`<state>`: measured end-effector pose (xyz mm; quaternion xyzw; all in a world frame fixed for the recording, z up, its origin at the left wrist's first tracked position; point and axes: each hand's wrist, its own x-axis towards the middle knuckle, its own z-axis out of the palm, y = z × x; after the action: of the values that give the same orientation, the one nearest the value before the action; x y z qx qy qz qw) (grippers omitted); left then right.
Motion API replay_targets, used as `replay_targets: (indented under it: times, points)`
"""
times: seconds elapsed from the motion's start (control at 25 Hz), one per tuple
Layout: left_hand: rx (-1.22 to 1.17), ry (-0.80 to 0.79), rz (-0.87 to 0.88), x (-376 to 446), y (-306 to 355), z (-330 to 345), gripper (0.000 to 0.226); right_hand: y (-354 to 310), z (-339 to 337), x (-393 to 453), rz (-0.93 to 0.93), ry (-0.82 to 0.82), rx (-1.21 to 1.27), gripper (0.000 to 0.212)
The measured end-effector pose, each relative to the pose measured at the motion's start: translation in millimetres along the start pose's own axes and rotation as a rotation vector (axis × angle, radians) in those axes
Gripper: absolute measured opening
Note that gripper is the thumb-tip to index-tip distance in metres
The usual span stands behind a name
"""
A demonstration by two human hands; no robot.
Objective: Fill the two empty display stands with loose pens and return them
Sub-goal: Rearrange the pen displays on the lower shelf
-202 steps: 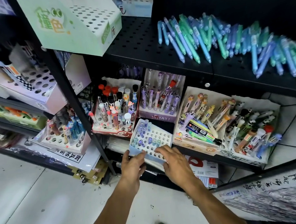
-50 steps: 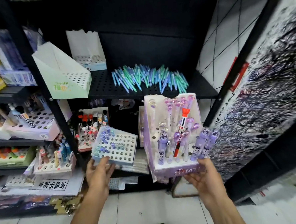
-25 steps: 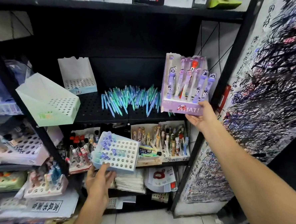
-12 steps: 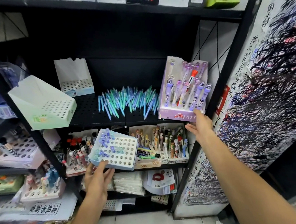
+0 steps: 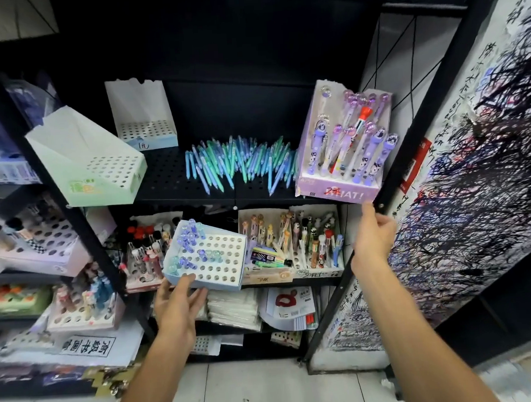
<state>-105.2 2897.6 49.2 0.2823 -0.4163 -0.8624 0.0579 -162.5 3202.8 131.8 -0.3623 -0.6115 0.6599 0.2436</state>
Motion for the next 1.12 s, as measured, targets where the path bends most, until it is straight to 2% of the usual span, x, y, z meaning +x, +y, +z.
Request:
replay_targets:
  times: [0.12,0.28,0.4,0.52,0.68,0.8,1.0,1.12]
  points:
    - [-0.002,0.05,-0.004,3.5,4.4,-23.6,0.055,42.4,11.7,-56.6,-0.043,-0.183,-0.093,0.037]
    - [-0.023,0.166,-0.011,11.2,16.2,-71.5,0.057,99.8,59.6,-113.2,-0.089,-0.478,-0.292,0.032]
    - [-0.047,0.231,-0.046,12.4,20.7,-95.6,0.061,125.1,101.1,-130.5,-0.156,-0.605,-0.408,0.034]
    - [-0.083,0.284,-0.032,20.7,14.0,-109.4,0.061,139.8,147.8,-125.2,-0.236,-0.719,-0.503,0.038]
    - [-0.136,0.399,0.049,45.4,-2.5,-123.4,0.057,163.9,214.1,-89.9,-0.306,-0.791,-0.595,0.041]
    - [-0.148,0.474,0.104,56.9,-13.3,-118.3,0.055,184.4,255.0,-61.7,-0.383,-0.834,-0.695,0.043]
    - [-0.232,0.582,0.174,93.9,-34.4,-110.0,0.049,226.9,317.2,-21.5,-0.539,-1.032,-0.906,0.057]
    - [-0.299,0.624,0.224,111.5,-45.3,-101.2,0.056,247.2,346.8,-8.7,-0.591,-1.106,-1.044,0.061]
